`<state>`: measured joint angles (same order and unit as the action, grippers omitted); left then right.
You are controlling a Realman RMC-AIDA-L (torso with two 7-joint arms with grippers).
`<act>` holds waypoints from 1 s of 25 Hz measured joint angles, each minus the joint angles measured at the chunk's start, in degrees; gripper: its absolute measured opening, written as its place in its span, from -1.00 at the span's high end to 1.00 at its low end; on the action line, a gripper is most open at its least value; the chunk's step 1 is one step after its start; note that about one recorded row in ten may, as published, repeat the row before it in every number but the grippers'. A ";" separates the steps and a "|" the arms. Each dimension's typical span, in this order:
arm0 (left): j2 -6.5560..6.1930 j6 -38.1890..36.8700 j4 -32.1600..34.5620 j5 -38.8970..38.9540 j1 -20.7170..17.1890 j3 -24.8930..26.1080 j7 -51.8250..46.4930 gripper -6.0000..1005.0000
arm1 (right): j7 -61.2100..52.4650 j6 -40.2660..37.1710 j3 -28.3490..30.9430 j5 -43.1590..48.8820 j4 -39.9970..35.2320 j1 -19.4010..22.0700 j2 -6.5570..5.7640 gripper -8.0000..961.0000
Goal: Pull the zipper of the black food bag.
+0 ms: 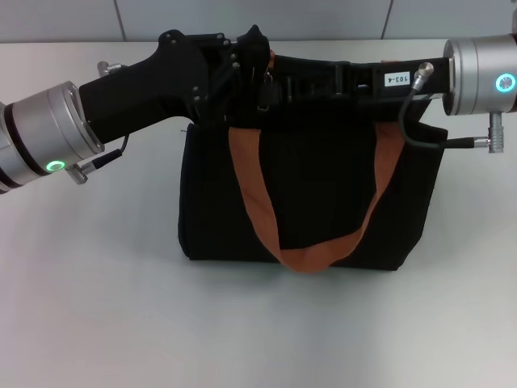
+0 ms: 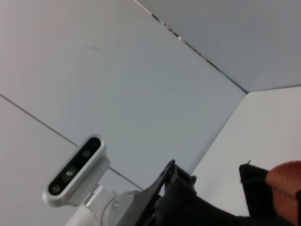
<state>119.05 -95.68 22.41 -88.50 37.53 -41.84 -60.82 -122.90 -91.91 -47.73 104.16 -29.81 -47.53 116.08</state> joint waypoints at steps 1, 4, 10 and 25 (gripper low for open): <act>0.02 0.00 0.00 -0.01 0.00 0.00 0.00 0.95 | 0.09 0.36 0.00 0.00 0.01 0.00 0.05 0.71; 0.05 0.00 0.00 -0.02 0.00 0.00 0.00 0.95 | 0.20 1.22 0.01 0.04 -0.01 0.19 0.12 0.76; 0.05 -0.05 -0.08 -0.02 0.00 0.00 0.00 0.95 | 0.29 1.35 0.20 0.15 -0.23 0.63 0.12 0.96; 0.04 -0.12 -0.09 -0.01 0.00 0.00 0.00 0.95 | -0.13 -0.69 1.44 0.02 -0.60 2.25 -0.37 0.99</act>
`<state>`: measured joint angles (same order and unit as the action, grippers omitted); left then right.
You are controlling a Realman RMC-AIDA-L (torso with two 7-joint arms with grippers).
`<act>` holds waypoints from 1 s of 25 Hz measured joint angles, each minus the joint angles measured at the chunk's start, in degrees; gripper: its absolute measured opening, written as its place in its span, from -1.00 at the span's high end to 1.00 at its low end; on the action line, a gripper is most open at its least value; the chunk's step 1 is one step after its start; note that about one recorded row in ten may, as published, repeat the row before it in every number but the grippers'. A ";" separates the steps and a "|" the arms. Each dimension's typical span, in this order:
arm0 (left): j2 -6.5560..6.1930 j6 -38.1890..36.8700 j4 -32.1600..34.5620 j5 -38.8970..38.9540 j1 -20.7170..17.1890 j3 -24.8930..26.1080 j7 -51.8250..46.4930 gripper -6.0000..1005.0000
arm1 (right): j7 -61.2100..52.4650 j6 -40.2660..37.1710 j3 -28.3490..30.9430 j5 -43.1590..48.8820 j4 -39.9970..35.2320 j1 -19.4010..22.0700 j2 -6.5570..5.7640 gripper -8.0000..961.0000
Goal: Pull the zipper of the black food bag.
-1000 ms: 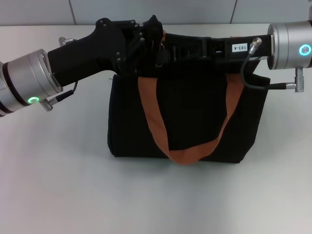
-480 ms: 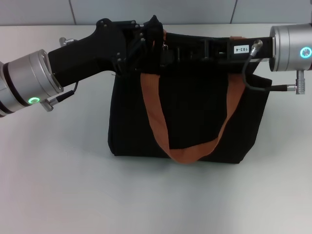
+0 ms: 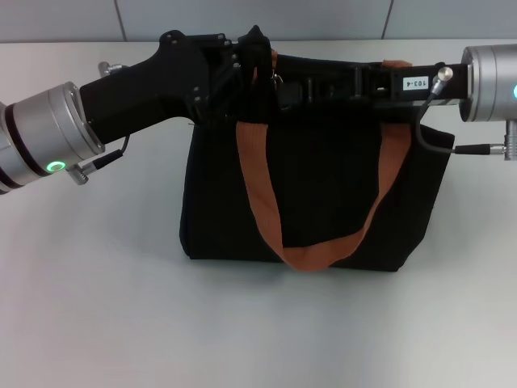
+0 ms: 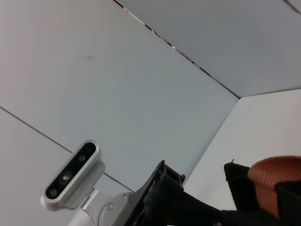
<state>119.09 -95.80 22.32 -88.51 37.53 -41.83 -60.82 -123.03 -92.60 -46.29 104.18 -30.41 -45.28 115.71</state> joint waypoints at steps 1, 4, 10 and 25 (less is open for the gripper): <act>0.00 0.00 0.00 0.00 0.00 0.00 0.00 0.95 | -0.01 -0.07 0.23 -0.01 0.00 0.05 -0.03 0.99; 0.00 0.04 0.00 0.01 0.00 0.00 0.00 0.95 | -0.34 -0.17 0.72 -0.02 -0.08 0.22 -0.05 0.99; 0.00 0.14 -0.03 0.01 0.00 0.00 0.00 0.95 | -1.21 -0.11 1.92 -0.04 -0.71 0.83 -0.05 0.99; 0.00 0.18 -0.08 0.01 0.22 0.00 0.00 0.95 | -1.56 0.11 3.75 -0.90 -0.23 0.56 -0.05 0.99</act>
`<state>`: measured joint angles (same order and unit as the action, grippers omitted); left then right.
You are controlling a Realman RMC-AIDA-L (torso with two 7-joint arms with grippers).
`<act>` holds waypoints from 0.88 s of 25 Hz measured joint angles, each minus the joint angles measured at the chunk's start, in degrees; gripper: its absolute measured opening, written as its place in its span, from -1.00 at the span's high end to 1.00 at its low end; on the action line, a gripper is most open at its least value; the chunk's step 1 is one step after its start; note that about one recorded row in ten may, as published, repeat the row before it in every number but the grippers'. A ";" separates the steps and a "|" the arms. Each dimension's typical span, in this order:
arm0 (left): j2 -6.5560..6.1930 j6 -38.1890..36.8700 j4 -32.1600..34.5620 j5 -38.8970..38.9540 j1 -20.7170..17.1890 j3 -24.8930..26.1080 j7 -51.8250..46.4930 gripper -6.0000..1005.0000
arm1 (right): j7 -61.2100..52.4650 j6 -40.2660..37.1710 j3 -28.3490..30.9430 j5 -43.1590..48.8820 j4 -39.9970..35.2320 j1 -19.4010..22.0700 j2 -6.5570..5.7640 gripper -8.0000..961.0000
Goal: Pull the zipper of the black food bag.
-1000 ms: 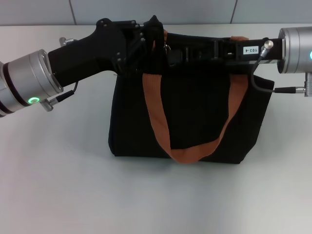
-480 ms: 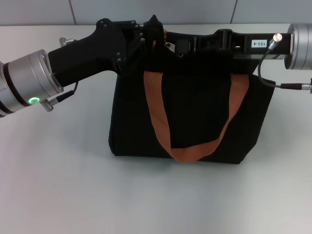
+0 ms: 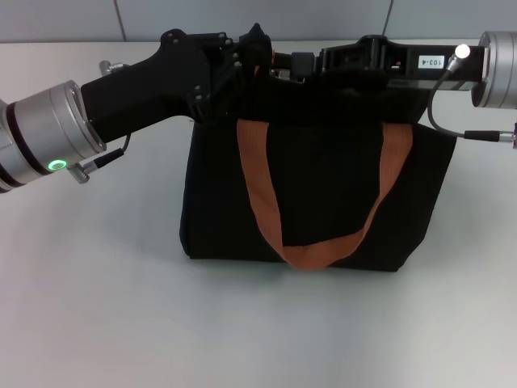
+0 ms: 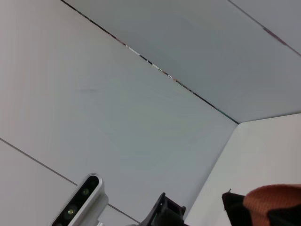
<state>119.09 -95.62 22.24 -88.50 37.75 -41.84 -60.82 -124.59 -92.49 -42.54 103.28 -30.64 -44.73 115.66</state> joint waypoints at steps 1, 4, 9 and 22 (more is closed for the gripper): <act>0.00 0.00 0.00 0.00 0.02 0.00 0.00 0.95 | -0.07 -0.08 0.01 -0.08 0.02 -0.06 0.00 0.99; 0.00 0.00 0.00 0.00 0.14 0.00 0.00 0.95 | -0.58 -0.21 -0.01 -0.16 0.02 -0.20 -0.05 0.99; 0.00 0.00 0.00 0.00 0.28 0.00 0.00 0.95 | -0.95 -0.09 -0.20 -0.19 0.05 -0.30 -0.07 0.99; 0.00 -0.10 0.00 0.00 0.41 0.00 0.00 0.95 | -2.12 0.22 -0.47 -0.19 0.14 -0.53 -0.17 0.99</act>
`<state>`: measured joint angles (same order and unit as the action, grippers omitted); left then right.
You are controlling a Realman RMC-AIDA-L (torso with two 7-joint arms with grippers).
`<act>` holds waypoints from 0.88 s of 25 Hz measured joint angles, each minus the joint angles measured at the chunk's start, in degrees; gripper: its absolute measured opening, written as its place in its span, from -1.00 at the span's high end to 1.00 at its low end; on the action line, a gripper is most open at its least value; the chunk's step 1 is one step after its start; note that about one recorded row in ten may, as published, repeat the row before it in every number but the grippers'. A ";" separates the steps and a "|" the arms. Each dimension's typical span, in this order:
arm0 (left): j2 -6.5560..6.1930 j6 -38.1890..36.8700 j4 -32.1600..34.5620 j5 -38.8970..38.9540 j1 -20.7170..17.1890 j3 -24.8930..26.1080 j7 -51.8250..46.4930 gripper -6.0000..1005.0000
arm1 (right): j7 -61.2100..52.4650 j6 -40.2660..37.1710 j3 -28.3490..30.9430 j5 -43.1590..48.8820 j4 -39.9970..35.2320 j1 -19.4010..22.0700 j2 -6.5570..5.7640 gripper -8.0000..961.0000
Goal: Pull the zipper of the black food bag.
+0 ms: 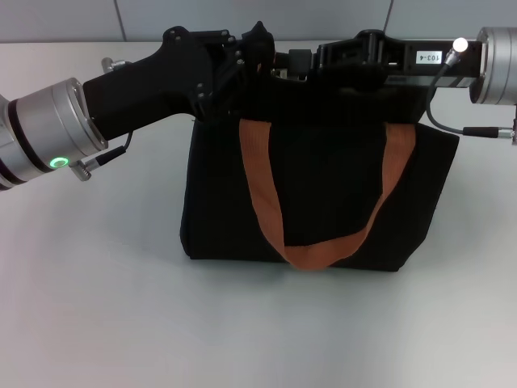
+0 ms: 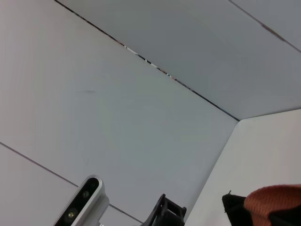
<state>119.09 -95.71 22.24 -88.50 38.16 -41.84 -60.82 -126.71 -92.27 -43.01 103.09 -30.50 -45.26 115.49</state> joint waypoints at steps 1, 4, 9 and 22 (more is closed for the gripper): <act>0.00 0.00 0.00 0.00 0.00 0.00 0.00 0.95 | 0.00 0.00 0.00 0.00 0.00 0.00 0.00 0.99; 0.00 -0.03 0.00 0.00 0.07 -0.01 0.00 0.95 | -0.03 0.01 -0.03 0.00 0.13 -0.17 0.00 0.99; 0.00 -0.05 0.00 0.00 0.13 -0.09 0.00 0.95 | -0.11 0.39 -0.05 0.20 0.54 -0.65 0.00 0.98; 0.01 -0.09 -0.23 0.00 0.16 -0.09 0.00 0.95 | -0.32 0.81 -0.11 0.45 0.90 -1.23 0.00 0.98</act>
<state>119.09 -95.81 22.00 -88.51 38.32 -41.92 -60.82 -127.04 -91.46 -43.12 103.54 -29.60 -46.49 115.49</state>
